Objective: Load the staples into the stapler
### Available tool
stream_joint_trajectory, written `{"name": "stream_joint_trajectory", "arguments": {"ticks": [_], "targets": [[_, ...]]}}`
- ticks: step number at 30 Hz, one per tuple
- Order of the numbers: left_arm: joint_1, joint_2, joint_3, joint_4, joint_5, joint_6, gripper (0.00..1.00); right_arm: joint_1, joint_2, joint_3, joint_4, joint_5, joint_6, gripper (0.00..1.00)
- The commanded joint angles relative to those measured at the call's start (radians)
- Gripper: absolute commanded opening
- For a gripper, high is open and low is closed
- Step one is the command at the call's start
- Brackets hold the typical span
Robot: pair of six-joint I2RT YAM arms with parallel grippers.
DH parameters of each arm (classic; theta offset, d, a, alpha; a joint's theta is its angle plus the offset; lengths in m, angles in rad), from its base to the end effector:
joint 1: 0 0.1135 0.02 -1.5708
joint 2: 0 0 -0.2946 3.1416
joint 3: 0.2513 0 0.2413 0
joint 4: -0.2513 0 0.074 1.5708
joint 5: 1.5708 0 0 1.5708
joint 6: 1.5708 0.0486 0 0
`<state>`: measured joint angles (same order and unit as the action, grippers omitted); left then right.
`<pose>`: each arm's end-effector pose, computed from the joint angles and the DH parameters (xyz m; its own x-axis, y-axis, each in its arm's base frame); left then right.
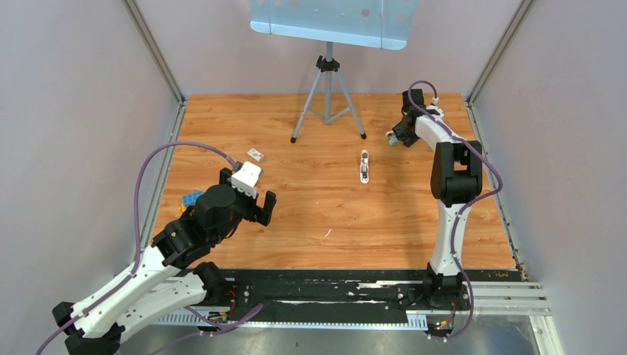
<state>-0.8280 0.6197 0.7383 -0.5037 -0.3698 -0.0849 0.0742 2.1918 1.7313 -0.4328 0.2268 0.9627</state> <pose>0.0912 -0.0734 0.3270 -0.2922 0.2013 -0.9349 0.4370 0.8977 0.0567 0.5029 0.0264 0.2084 -0.3878 0.7731 -0.5019 0.6768 0.6085 0.4144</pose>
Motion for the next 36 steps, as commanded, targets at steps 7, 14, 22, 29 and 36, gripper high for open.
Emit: {"name": "stream_joint_trajectory", "arguments": {"ticks": [7,14,22,29,36], "targets": [[-0.003,-0.004,-0.004,-0.001,-0.035,-0.006,1.00,-0.013,-0.036,-0.039,-0.035,0.011,-0.132,0.32],[-0.003,-0.006,0.000,-0.002,0.009,-0.019,1.00,-0.013,-0.147,-0.178,-0.035,-0.015,-0.297,0.26],[-0.003,0.039,0.040,-0.033,0.054,-0.121,0.95,-0.011,-0.367,-0.492,-0.020,-0.060,-0.447,0.22],[-0.003,0.108,0.049,-0.043,0.156,-0.258,0.83,-0.003,-0.596,-0.737,0.013,-0.150,-0.555,0.18],[-0.002,0.149,0.027,0.008,0.267,-0.399,0.71,0.012,-0.789,-0.920,0.031,-0.261,-0.595,0.13]]}}
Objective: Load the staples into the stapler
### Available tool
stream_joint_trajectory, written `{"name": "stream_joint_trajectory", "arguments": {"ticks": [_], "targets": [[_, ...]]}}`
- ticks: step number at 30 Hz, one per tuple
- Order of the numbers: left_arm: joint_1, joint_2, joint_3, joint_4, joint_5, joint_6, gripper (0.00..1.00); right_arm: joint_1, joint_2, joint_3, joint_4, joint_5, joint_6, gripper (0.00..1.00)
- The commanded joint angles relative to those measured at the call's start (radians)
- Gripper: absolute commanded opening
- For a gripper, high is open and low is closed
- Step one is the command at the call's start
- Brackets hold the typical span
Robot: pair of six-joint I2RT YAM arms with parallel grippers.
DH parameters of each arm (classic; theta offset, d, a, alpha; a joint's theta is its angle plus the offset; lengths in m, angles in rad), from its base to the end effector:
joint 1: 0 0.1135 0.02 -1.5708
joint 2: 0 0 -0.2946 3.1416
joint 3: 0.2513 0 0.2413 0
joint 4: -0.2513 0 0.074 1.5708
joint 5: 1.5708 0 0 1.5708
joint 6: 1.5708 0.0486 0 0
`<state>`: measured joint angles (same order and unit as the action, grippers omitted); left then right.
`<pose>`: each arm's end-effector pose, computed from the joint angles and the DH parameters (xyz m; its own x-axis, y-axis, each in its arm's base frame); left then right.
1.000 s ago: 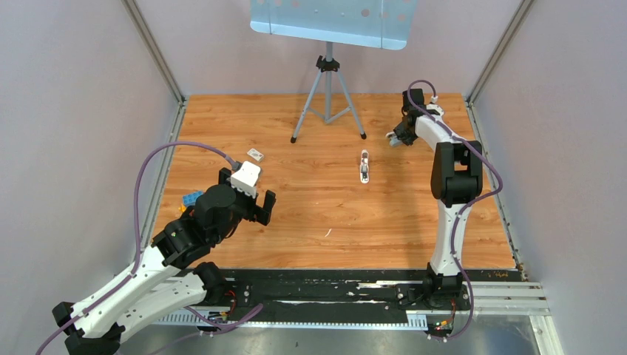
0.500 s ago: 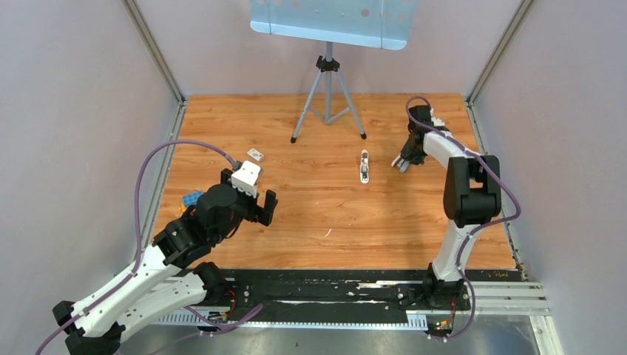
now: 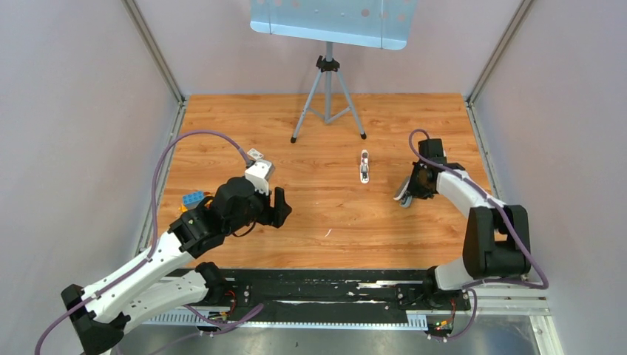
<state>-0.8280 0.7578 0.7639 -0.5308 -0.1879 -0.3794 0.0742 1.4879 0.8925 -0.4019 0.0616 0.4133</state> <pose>0.1046 -0.1005 0.3164 -0.5422 0.0526 -0.8386 0.4451 0.8645 -0.2336 0.2887 0.0185 0.2228 -0.7835 0.3437 -0.5177 0.2992 0.9388 0.1706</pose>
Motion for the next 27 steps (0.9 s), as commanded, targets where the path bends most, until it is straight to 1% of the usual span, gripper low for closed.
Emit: {"name": "stream_joint_trajectory", "arguments": {"ticks": [1,4,8,10,12,14,15,18,21,27], "targets": [[-0.003,0.013,-0.006,0.049,0.100,-0.120,0.70,0.017,-0.116,-0.105,0.006,-0.116,-0.049,0.13],[-0.003,0.013,-0.029,0.085,0.129,-0.163,0.66,0.045,-0.177,-0.159,0.011,-0.154,-0.061,0.12],[-0.003,0.014,-0.055,0.122,0.148,-0.206,0.65,0.072,-0.250,-0.214,0.006,-0.179,-0.058,0.13],[-0.003,0.016,-0.064,0.133,0.153,-0.220,0.64,0.074,-0.293,-0.234,-0.004,-0.159,-0.047,0.27],[-0.003,0.015,-0.070,0.136,0.151,-0.227,0.64,0.073,-0.334,-0.248,-0.014,-0.113,-0.022,0.38],[-0.003,0.015,-0.074,0.137,0.149,-0.232,0.64,0.073,-0.367,-0.253,-0.018,-0.066,0.005,0.46],[-0.003,0.013,-0.075,0.137,0.147,-0.234,0.64,0.071,-0.376,-0.253,-0.018,-0.034,0.018,0.49],[-0.003,0.008,-0.078,0.137,0.145,-0.232,0.64,0.071,-0.375,-0.249,-0.012,0.021,0.049,0.51],[-0.003,-0.001,-0.082,0.135,0.141,-0.221,0.64,0.072,-0.344,-0.236,0.003,0.025,0.064,0.55],[-0.003,-0.022,-0.096,0.125,0.123,-0.210,0.66,0.073,-0.278,-0.218,0.059,0.033,0.108,0.53]]}}
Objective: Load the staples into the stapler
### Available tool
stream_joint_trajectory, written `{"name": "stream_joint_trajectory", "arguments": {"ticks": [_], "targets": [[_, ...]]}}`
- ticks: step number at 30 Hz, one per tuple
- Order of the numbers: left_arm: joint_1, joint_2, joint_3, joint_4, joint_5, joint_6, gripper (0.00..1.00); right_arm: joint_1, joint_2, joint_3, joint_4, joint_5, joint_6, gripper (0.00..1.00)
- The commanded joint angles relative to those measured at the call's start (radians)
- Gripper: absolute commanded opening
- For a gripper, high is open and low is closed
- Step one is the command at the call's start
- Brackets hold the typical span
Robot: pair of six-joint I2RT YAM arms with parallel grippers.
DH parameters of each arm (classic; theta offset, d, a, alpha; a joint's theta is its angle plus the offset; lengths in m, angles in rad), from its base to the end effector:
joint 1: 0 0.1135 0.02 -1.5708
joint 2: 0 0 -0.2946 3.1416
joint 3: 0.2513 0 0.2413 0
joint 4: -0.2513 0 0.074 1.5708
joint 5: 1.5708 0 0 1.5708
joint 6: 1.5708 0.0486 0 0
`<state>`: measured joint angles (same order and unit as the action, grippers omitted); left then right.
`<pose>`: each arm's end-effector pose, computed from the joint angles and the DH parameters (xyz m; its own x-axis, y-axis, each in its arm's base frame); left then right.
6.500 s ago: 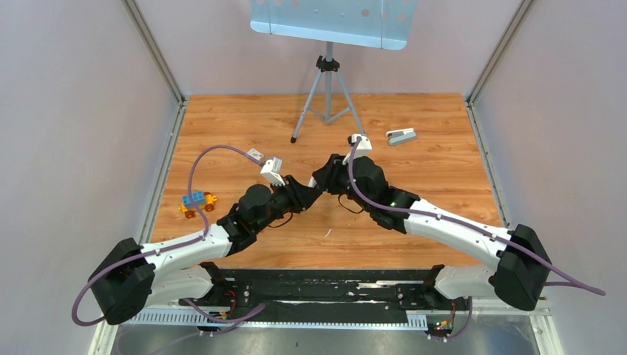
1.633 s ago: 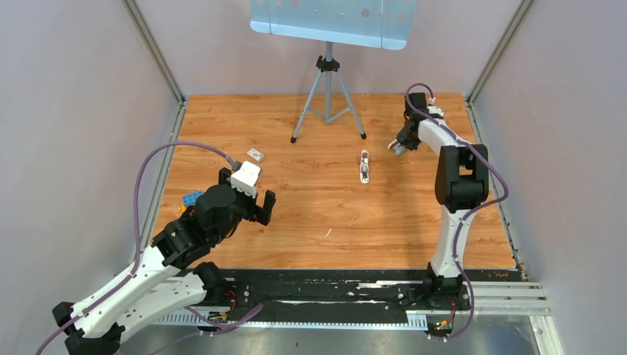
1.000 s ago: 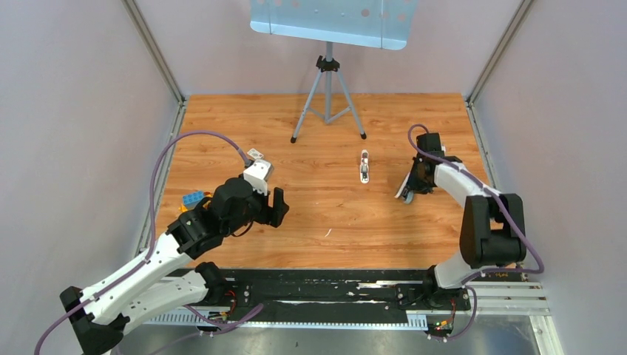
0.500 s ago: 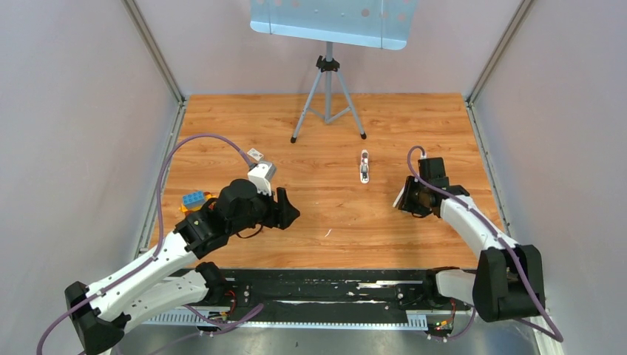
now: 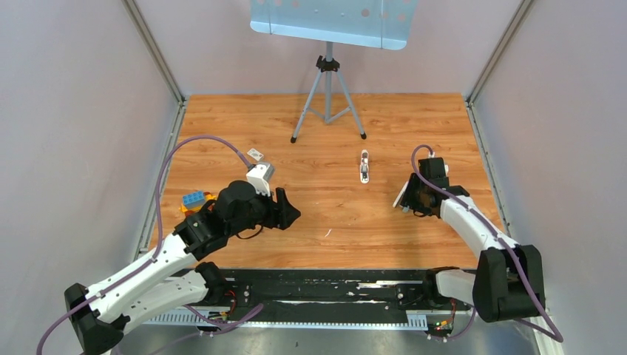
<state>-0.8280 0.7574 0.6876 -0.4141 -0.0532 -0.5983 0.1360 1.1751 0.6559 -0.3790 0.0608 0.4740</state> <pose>0.1045 -0.1100 0.3025 -0.6564 -0.1168 -0.7454 0.4042 0.7797 -0.4781 0.2139 0.0263 0.2256 -0.7342 0.3594 -0.5760 0.2667 0.9329 0.2421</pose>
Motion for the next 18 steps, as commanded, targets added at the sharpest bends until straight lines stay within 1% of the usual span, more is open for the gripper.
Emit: {"name": "stream_joint_trajectory", "arguments": {"ticks": [1,11,18], "targets": [[-0.003,-0.026,-0.024,0.006,-0.010,0.009,0.66,0.010,0.050,0.020,0.047,0.034,0.050,0.52],[-0.003,-0.052,-0.046,-0.002,-0.033,0.032,0.66,0.011,0.175,0.021,0.120,0.032,0.054,0.51],[-0.003,-0.027,-0.041,0.002,-0.021,0.025,0.66,0.011,0.198,0.018,0.126,0.017,0.037,0.52]]}}
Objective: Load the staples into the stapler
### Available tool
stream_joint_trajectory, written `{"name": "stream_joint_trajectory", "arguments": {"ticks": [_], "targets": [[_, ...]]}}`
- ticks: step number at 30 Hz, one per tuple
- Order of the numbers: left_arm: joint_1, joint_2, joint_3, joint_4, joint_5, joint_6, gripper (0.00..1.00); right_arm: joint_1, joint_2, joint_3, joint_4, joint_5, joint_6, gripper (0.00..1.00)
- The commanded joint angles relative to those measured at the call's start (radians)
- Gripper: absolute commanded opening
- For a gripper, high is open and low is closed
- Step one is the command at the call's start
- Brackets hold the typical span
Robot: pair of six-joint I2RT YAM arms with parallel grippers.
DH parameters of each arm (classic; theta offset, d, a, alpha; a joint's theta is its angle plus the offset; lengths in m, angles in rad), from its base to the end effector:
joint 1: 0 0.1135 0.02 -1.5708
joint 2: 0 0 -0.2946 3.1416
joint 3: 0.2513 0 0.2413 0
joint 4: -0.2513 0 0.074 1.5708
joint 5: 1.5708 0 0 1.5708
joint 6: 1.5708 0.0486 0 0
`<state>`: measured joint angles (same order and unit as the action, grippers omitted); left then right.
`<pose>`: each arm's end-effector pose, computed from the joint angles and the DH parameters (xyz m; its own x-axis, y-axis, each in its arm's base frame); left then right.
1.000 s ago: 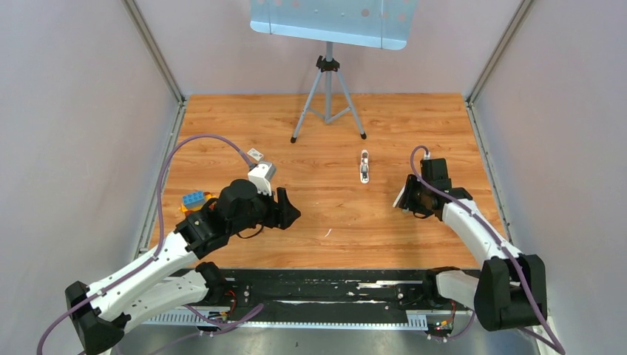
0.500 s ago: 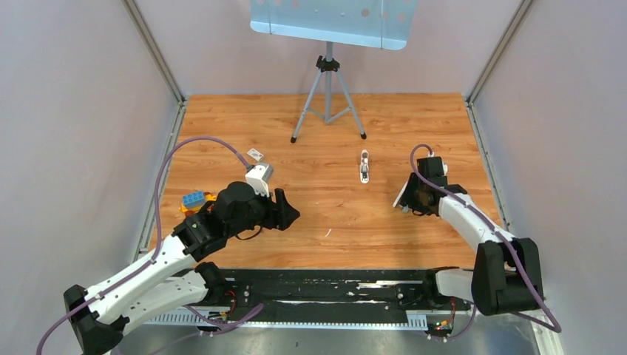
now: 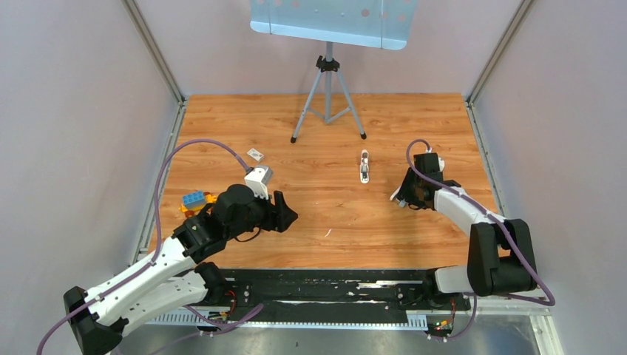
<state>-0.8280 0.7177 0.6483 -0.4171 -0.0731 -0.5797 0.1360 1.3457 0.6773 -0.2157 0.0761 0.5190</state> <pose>0.0998 -0.1034 0.2936 -0.6430 -0.1074 -0.7583 0.4049 0.7928 -0.4556 0.2507 0.0306 0.2082 -0.7087 0.4022 -0.5797 0.3041 0.9155 0.2634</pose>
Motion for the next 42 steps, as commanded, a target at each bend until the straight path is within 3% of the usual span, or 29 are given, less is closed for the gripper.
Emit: {"name": "stream_joint_trajectory", "arguments": {"ticks": [1,16,25,28,34,42], "targets": [[-0.003,0.018,-0.001,0.006,0.000,0.006,0.66,0.012,0.019,0.001,-0.043,0.001,-0.004,0.52],[-0.003,0.028,-0.006,0.018,0.006,-0.001,0.66,0.011,-0.009,0.040,-0.044,0.042,0.079,0.55],[-0.003,0.028,-0.012,0.018,0.005,0.000,0.66,0.011,0.096,0.040,0.006,0.021,0.083,0.52],[-0.003,0.030,-0.013,0.018,0.006,-0.001,0.66,0.013,0.101,0.029,0.004,0.015,0.067,0.47],[-0.003,0.047,-0.011,0.043,0.023,-0.030,0.65,0.027,0.013,0.016,-0.040,-0.002,-0.021,0.31],[-0.002,0.105,-0.019,0.216,0.124,-0.132,0.68,0.198,-0.260,0.015,-0.104,-0.097,-0.065,0.26]]}}
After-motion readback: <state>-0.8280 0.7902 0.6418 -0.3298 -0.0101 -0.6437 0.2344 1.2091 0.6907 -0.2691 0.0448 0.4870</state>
